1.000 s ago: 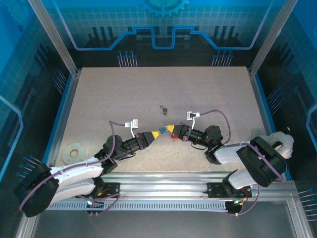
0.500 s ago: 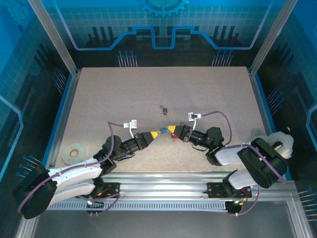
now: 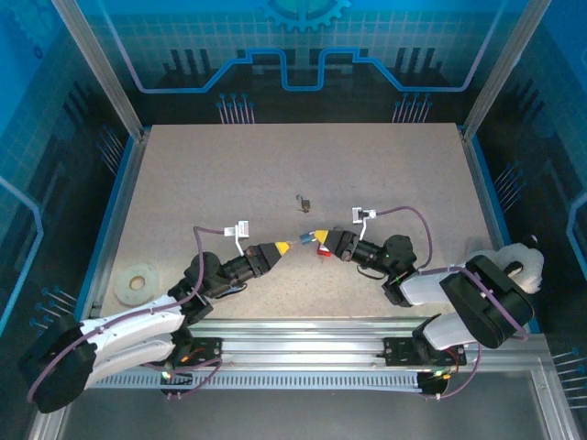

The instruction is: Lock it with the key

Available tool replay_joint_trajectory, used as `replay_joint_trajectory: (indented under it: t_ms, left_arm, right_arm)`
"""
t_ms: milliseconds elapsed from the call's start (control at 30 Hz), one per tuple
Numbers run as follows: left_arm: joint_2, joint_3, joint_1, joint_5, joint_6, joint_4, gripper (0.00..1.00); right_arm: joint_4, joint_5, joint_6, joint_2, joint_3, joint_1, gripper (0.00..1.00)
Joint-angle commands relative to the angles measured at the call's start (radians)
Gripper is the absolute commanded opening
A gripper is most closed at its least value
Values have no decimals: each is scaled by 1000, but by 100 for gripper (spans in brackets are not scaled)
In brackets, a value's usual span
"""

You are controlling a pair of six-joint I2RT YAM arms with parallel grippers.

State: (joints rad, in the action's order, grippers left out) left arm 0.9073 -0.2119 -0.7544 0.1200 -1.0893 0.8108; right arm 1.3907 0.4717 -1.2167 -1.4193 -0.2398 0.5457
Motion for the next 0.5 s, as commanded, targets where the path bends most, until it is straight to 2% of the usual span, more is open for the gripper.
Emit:
replay_joint_trajectory:
  t_ms: [0, 200, 367, 467]
  left_arm:
    - [-28, 8, 5, -25, 40, -25, 0]
    - [-75, 5, 6, -45, 78, -111, 0]
    - [-162, -64, 17, -130, 197, -414, 0]
    - [-190, -98, 40, -186, 260, -539, 0]
  right_arm:
    - [33, -31, -8, 17, 12, -16, 0]
    - [33, -37, -12, 20, 22, -36, 0]
    - [28, -29, -10, 3, 15, -42, 0]
    - [32, -15, -15, -23, 5, -43, 0]
